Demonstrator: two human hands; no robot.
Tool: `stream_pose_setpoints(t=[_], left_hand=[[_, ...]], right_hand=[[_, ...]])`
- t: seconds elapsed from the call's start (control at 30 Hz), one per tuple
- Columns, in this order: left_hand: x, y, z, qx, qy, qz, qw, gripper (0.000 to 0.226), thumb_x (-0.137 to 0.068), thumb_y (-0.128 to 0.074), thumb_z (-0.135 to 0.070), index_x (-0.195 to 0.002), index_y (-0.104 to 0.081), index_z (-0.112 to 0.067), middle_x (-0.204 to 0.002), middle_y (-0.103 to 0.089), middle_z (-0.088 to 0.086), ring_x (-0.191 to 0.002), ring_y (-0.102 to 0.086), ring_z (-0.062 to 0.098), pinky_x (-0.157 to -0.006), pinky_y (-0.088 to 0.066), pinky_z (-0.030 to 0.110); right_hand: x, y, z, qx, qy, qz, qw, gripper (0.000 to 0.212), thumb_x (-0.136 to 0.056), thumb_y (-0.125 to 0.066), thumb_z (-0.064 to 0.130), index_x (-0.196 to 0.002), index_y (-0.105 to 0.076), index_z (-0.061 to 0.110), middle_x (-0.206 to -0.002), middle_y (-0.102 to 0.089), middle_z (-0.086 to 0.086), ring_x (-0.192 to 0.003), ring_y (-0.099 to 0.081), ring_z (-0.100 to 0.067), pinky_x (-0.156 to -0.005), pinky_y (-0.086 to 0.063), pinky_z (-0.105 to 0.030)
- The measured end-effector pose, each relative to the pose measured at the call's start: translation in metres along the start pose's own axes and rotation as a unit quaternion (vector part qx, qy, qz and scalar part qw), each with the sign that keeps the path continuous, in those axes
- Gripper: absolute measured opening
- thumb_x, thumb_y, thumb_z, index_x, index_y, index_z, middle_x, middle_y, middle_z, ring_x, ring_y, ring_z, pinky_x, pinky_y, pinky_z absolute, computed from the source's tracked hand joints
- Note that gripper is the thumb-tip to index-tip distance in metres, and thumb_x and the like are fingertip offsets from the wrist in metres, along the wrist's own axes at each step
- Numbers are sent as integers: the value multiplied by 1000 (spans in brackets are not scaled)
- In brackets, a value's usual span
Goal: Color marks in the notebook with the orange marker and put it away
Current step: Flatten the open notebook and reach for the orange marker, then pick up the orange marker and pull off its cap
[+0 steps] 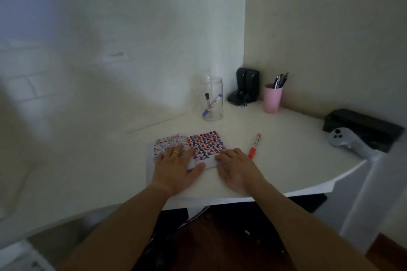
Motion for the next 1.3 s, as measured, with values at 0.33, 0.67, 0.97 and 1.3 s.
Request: stream_pose_setpoints(t=[0.33,0.67,0.97,1.3], left_hand=[[-4,-5,10,37,11,-28,999,82,-77,-34,-86,-130,-50,-25,-140,-54,-1,-129,-47,23,-103,-36,46],[-11,-14,15,41,16,-53,998,96,-74,-30,-89,-136,-53,-20,-143,-55,2,-130,-48,26,-102,-38,52],[-39,9,19,16,-18,30,999,77,-78,-6,-85,-118,-49,-34,-124,-56,-4,-114,-51,24,-87,-46,42],[-123,-6,22,79,-59,-184,978,29,-102,-40,-44,-102,-57,-21,-70,-67,-1,-58,-57,16,-60,-44,29]], right_hand=[[-22,25,-50,40,-336,-10,941,51,-95,-52,43,-133,-48,10,-127,-57,-16,-116,-57,-37,-88,-50,-44],[-124,8,-34,-128,-218,1,968,35,-97,-56,19,-132,-60,15,-117,-68,-7,-87,-61,-18,-69,-50,-25],[-129,-52,-29,-122,-80,44,988,27,-99,-49,24,-114,-70,17,-101,-68,-7,-90,-62,-23,-77,-45,-33],[-128,-47,-49,-196,-134,-25,971,13,-94,-62,35,-102,-69,27,-88,-54,3,-76,-50,-5,-66,-37,-10]])
Point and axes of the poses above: each hand's wrist, its own x-axis away from the middle knuckle, its own y-axis out of the back of the hand, z = x × y, the point moved 4 cm from there along -x, towards the middle knuckle
